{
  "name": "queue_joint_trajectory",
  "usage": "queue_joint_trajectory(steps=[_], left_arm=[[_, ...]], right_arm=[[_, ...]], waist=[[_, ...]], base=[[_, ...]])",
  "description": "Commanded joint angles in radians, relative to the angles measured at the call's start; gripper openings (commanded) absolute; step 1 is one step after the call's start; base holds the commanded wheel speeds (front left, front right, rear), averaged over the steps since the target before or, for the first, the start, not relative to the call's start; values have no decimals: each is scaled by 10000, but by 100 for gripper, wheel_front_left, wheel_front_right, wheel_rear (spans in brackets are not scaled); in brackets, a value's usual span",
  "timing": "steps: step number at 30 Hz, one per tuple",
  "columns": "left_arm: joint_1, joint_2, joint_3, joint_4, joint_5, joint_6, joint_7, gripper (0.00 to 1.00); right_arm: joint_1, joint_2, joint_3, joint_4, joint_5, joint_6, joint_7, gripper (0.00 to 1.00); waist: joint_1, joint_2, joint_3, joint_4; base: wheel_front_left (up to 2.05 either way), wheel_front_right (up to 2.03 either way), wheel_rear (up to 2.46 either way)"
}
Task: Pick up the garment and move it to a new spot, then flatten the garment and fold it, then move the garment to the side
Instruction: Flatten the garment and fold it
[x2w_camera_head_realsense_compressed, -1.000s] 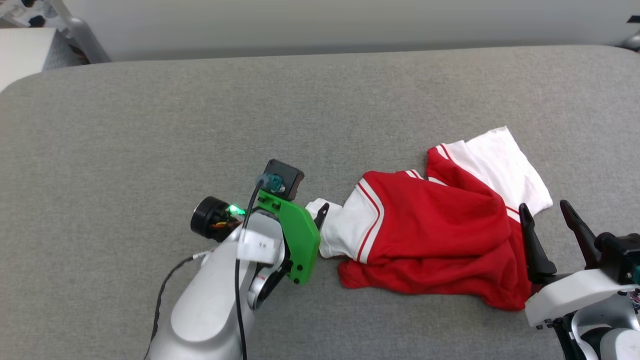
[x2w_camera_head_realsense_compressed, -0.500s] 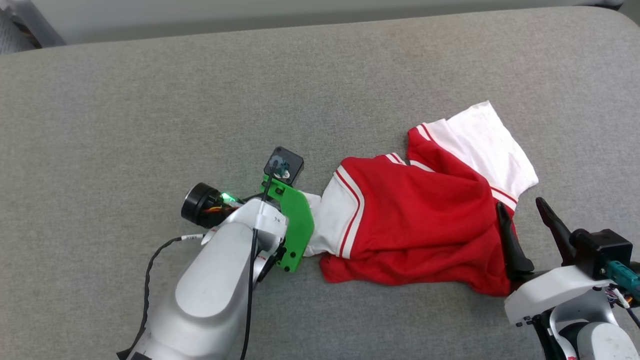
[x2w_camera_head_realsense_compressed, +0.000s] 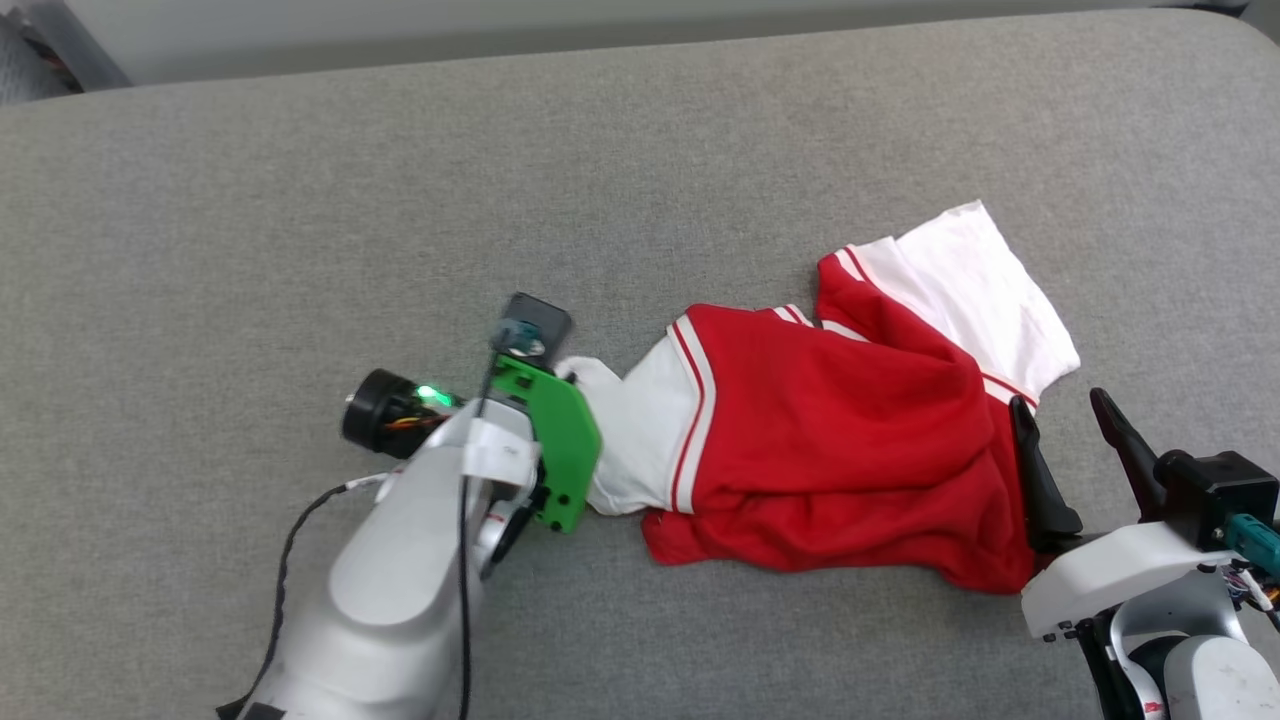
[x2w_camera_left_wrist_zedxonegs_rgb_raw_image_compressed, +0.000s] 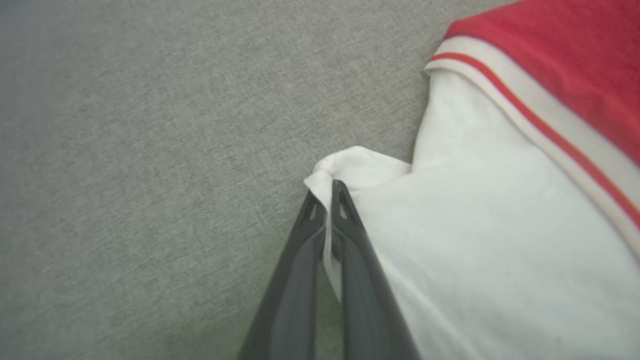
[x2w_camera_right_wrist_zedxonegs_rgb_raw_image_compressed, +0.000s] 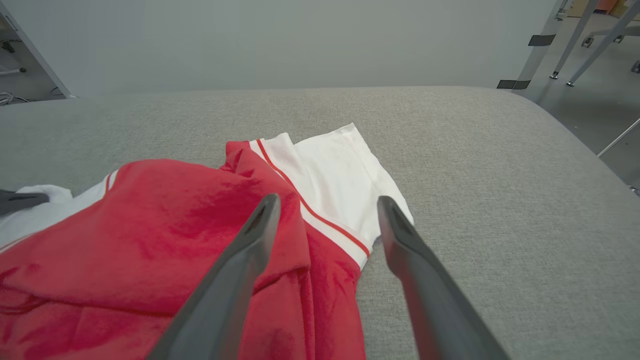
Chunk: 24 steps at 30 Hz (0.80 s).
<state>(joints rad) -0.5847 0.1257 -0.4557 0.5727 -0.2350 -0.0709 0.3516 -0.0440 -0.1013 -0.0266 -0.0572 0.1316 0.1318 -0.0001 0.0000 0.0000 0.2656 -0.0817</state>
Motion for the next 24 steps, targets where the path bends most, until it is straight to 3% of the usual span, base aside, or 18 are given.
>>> queue_joint_trajectory(steps=[1,11,19,20,21,24], left_arm=[[174,164,192,57,-91,162,-302,0],[519,860,1728,-185,-806,930,-2725,0],[1454,1096,2241,566,-1434,996,-2845,0],[1541,1074,2221,685,-1472,952,-2866,42],[1580,1049,2217,749,-1495,929,-2956,100],[1655,917,2224,876,-1580,842,-3436,100]], right_arm=[[-26,11,-20,42,-98,-11,-25,100],[268,-11,-270,192,-201,-11,279,100],[408,57,-403,333,-303,-11,753,100],[424,69,-423,360,-306,-11,806,100],[439,78,-439,384,-300,-11,838,100],[514,94,-493,453,-304,-11,910,100]], waist=[[0,0,-197,146],[0,0,-854,669],[0,0,-934,871],[0,0,-952,896],[0,0,-972,920],[0,0,-1105,1018]], base=[[0,0,0],[0,0,0],[0,0,0],[0,0,0],[0,0,0],[0,0,0]])
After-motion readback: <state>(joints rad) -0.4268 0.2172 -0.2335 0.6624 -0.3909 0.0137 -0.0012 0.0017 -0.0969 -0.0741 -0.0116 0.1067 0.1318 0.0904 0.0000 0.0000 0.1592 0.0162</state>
